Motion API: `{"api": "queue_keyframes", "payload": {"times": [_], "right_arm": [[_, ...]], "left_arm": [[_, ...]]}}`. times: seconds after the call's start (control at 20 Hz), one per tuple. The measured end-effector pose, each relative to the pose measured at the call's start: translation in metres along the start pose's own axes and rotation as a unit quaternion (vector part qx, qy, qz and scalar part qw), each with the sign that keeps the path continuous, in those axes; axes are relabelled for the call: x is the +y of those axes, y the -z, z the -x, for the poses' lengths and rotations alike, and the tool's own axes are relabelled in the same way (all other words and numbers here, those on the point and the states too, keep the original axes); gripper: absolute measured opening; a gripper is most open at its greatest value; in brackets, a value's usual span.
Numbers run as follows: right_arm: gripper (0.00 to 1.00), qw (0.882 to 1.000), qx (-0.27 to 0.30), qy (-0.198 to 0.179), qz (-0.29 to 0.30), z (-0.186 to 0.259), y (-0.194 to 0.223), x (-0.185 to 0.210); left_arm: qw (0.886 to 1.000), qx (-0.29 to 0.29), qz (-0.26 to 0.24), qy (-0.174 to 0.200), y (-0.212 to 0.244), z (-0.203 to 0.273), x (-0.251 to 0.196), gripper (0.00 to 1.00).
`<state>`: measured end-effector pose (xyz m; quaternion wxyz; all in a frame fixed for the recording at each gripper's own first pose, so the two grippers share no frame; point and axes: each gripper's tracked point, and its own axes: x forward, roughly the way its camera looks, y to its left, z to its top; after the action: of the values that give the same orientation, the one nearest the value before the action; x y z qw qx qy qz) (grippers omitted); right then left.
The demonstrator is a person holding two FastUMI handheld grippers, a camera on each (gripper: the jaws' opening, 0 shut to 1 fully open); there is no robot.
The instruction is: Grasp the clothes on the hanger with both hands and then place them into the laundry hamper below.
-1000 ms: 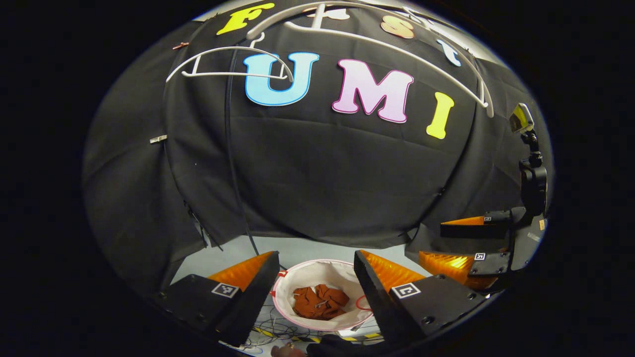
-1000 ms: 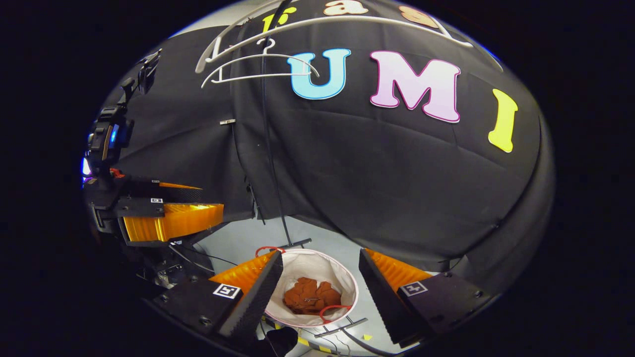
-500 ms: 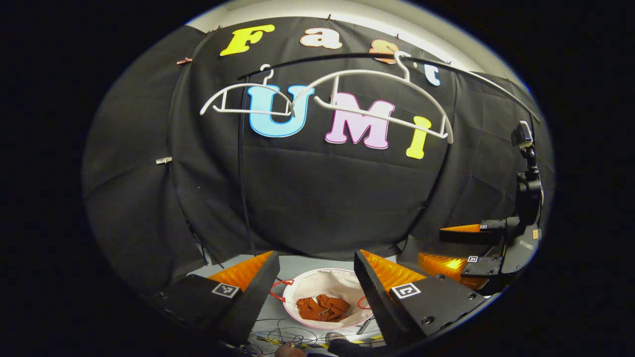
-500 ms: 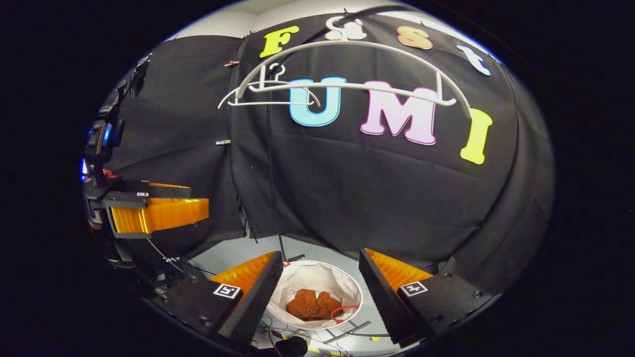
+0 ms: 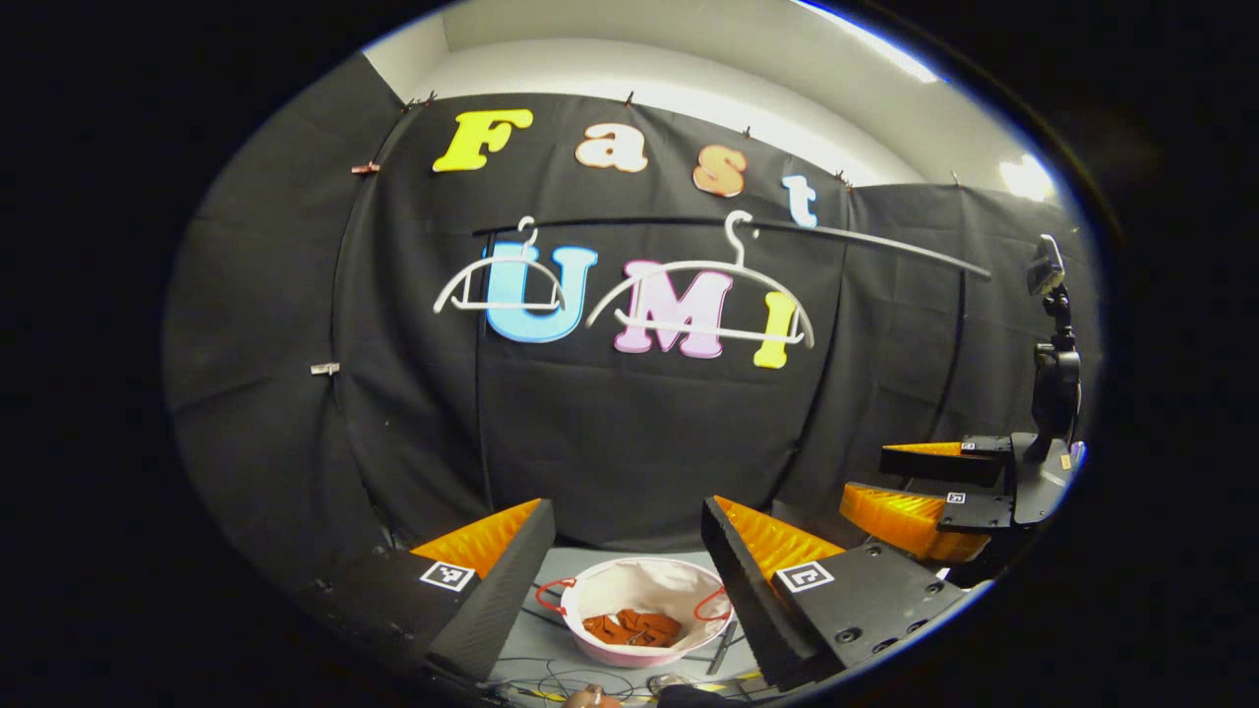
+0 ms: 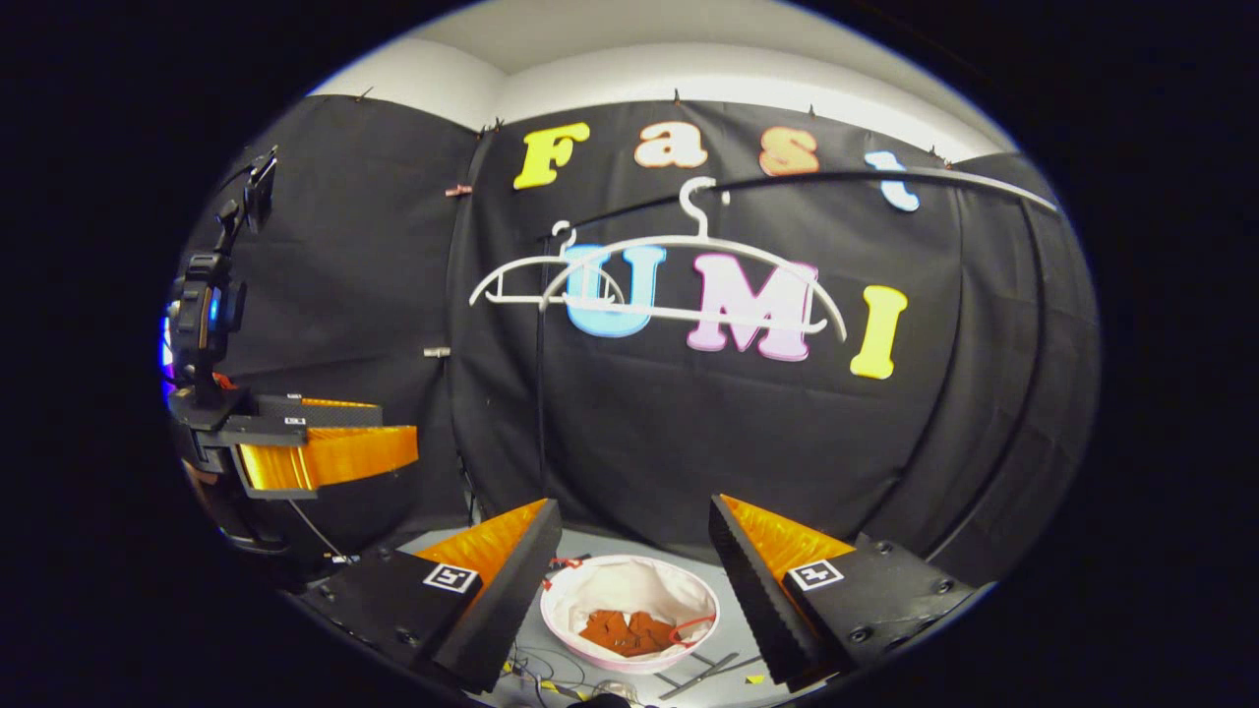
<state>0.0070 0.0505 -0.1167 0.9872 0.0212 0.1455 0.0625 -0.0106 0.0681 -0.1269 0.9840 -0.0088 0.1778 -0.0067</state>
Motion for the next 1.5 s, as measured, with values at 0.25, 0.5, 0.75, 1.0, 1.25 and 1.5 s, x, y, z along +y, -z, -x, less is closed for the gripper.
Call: {"api": "queue_keyframes", "payload": {"times": [0.25,0.5,0.75,1.0,1.25,1.5], "right_arm": [[1.0,0.996,-0.078,0.02,-0.025,0.048,-0.061,0.009],[1.0,0.987,-0.153,0.033,-0.028,0.077,-0.118,0.001],[0.97,0.978,-0.2,0.037,-0.054,0.094,-0.144,-0.016],[0.99,0.972,-0.221,0.038,-0.077,0.104,-0.151,-0.038],[0.96,0.971,-0.226,0.021,-0.071,0.108,-0.152,-0.048],[0.96,0.971,-0.225,-0.002,-0.076,0.106,-0.151,-0.049]], "left_arm": [[0.996,-0.079,-0.005,0.042,-0.06,0.043,-0.022,0.95],[0.987,-0.148,-0.01,0.054,-0.109,0.065,-0.042,0.92],[0.983,-0.175,-0.027,0.047,-0.13,0.067,-0.064,0.95],[0.981,-0.188,-0.022,0.04,-0.135,0.07,-0.085,0.92],[0.979,-0.201,-0.024,0.024,-0.138,0.077,-0.102,0.95],[0.98,-0.199,-0.025,0.01,-0.136,0.078,-0.107,0.95]]}}
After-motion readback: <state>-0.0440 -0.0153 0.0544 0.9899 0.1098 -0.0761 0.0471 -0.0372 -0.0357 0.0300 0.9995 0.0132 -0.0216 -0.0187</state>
